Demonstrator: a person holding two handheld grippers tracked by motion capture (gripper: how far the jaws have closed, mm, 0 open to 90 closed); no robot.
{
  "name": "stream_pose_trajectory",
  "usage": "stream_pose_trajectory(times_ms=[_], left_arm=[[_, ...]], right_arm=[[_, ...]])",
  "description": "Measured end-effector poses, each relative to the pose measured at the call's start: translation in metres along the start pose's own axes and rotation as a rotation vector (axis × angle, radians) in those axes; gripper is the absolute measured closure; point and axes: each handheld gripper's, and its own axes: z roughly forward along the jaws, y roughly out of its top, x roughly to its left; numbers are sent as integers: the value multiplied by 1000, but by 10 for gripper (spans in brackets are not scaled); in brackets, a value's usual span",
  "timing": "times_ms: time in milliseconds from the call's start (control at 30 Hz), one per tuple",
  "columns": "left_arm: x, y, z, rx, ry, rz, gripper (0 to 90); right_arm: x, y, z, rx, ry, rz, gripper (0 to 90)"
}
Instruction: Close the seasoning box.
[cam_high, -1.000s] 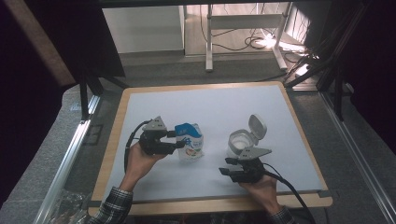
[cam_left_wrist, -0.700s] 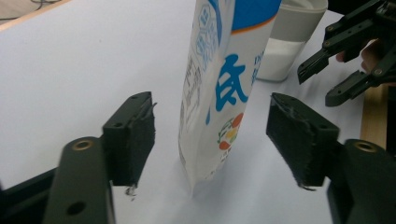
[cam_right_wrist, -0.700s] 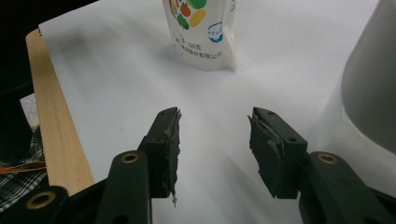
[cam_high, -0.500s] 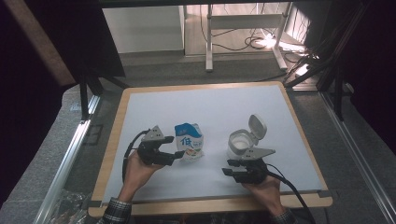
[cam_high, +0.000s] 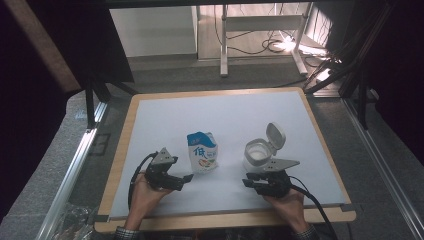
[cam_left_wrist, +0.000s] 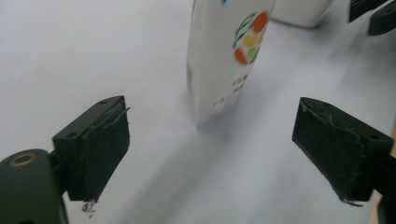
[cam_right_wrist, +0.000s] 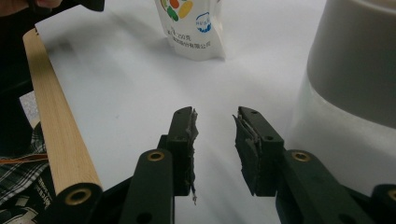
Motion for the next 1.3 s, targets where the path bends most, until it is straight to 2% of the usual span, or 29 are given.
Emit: stream_pose_trajectory(times_ms=[233, 400, 633, 767, 867, 1100, 1200, 1300], left_arm=[[0, -17, 4, 38, 30, -42, 73], [-1, -26, 6, 66, 69, -48, 46], [4, -40, 10, 99, 100, -80, 49], [5, -44, 10, 90, 106, -98, 54], [4, -44, 11, 87, 117, -99, 58], [1, -43, 13, 115, 146, -61, 54], [1, -43, 13, 112, 146, -62, 54], [1, -43, 13, 113, 148, -61, 54]], right_arm=[[-2, -2, -4, 4, -10, 5, 725], [-4, -4, -8, 15, -17, 4, 779], [-8, -7, -14, 11, -45, 20, 846], [-11, -7, -19, 15, -75, 31, 869], [-13, -7, -23, 15, -97, 34, 881], [-17, -6, -34, 24, -165, 12, 890], [-20, -6, -40, 22, -194, 1, 890], [-24, -5, -46, 10, -207, 11, 890]])
